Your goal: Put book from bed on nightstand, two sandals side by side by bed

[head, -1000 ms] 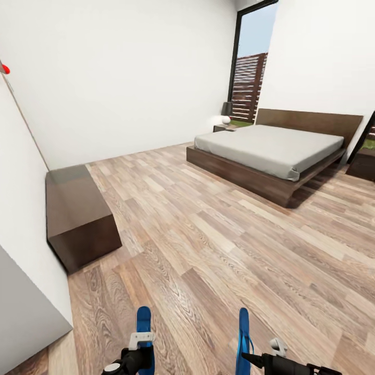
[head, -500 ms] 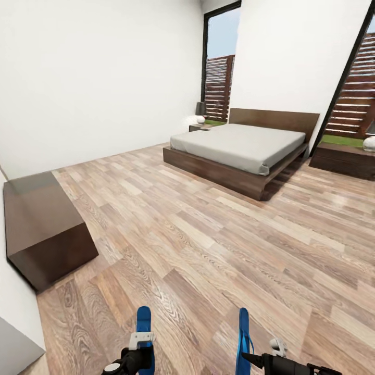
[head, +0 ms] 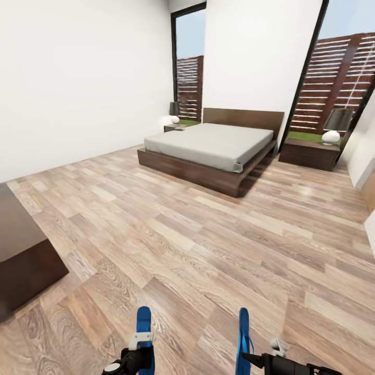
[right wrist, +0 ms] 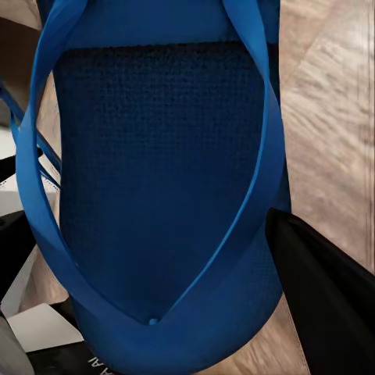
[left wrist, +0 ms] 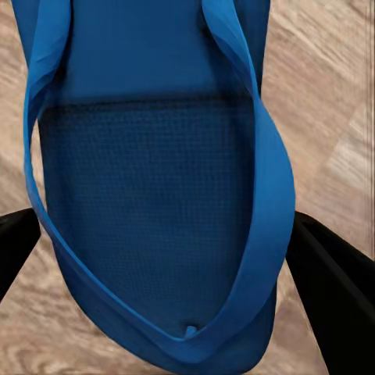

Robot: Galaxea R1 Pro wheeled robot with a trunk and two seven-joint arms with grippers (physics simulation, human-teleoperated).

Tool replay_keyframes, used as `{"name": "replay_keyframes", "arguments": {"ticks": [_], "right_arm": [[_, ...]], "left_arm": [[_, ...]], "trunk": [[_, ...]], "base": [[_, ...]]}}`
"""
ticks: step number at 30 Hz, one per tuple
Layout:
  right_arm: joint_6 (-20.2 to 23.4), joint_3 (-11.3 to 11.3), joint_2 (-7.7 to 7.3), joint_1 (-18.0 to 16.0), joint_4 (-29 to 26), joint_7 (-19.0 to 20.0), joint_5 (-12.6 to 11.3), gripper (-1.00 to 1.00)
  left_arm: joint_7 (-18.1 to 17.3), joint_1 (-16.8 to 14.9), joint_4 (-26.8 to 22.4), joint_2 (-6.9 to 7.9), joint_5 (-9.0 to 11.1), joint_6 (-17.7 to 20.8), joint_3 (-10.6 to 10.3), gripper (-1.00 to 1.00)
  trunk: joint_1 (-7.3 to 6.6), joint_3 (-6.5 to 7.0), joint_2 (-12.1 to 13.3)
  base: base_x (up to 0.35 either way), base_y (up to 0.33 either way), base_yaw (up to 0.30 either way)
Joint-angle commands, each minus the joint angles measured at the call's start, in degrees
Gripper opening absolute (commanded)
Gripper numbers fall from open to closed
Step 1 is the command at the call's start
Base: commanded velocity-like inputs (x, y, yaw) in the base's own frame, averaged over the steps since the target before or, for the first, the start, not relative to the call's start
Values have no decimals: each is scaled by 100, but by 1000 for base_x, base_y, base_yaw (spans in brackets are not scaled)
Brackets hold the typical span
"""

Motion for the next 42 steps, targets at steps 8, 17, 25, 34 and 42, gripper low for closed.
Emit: {"name": "replay_keyframes", "arguments": {"ticks": [8,17,25,34,42], "right_arm": [[63,-47,1,-2,-4,26,21,-100],[63,-47,1,-2,-4,26,21,-100],[63,-47,2,-2,-4,26,21,-100],[63,-47,3,-1,-4,26,21,-100],[63,-47,0,-2,-4,27,21,-100]], "left_arm": [[-7,-3,4,3,50,-18,-24,-100],[-7,-3,5,3,50,-19,-24,-100],[-7,-3,6,3,50,-19,-24,-100],[-7,-3,6,3,50,-19,-24,-100],[-7,-3,5,3,50,-19,-24,-100]], "trunk": [[0,-5,-2],[0,-5,-2],[0,-5,-2],[0,-5,-2],[0,-5,-2]], "base": [[19,0,-300],[0,0,-300],[0,0,-300],[0,0,-300],[0,0,-300]]}}
